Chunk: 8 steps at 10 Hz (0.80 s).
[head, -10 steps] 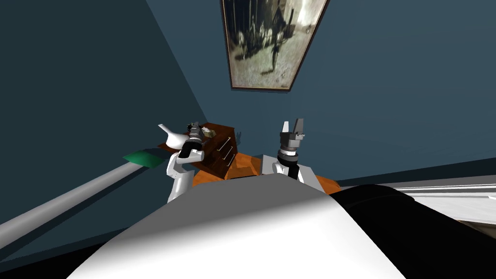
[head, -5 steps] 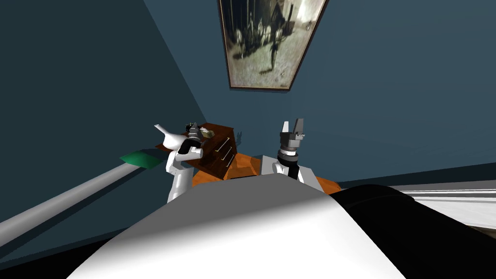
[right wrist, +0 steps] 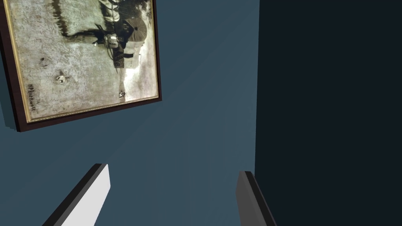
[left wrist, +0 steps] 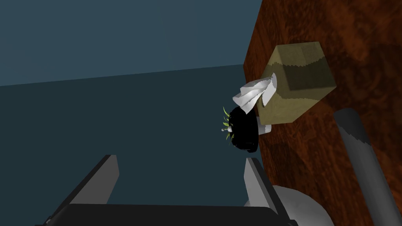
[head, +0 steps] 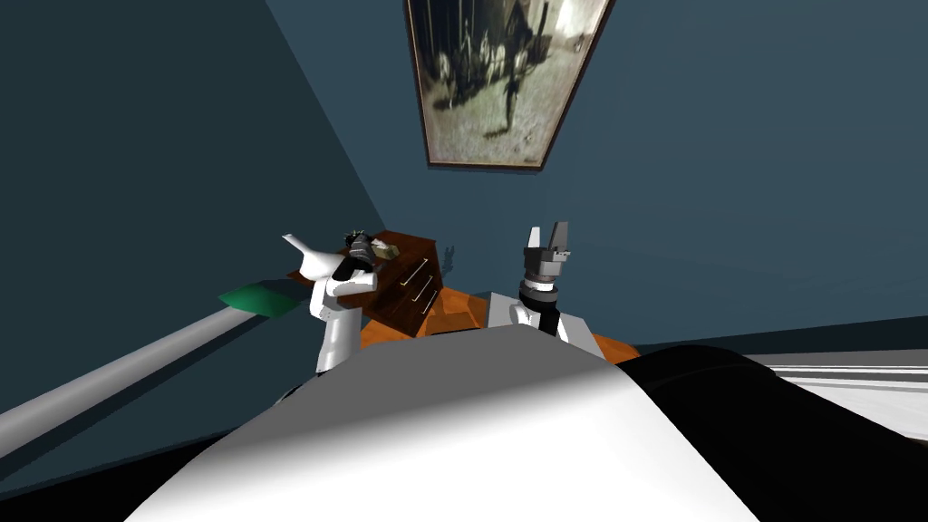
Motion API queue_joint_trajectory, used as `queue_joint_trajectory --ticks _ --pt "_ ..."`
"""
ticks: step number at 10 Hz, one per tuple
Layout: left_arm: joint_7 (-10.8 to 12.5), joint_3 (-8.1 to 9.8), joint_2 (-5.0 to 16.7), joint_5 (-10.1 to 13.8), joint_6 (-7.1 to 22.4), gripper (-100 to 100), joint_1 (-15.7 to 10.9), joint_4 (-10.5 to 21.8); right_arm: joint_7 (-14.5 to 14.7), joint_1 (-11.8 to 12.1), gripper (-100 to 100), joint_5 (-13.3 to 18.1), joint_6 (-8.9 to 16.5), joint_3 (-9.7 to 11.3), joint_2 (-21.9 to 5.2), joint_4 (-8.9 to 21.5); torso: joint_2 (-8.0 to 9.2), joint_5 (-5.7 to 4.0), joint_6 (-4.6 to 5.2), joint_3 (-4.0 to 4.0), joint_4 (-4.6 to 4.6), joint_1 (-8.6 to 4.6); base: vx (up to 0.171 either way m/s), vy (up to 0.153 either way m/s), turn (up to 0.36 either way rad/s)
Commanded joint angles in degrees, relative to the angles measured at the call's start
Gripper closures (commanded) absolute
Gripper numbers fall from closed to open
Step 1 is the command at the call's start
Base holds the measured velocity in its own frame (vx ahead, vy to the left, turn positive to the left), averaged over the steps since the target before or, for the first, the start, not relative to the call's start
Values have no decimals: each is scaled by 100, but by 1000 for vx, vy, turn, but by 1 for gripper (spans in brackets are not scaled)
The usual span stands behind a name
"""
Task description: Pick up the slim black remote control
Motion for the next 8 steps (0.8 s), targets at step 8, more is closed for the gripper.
queue_joint_trajectory --ticks 8 --pt "218 548 127 -107 1334 -100 -679 738 0 0 0 0 0 0 0 0 5 2 0 3 1 8 39 -28 15"
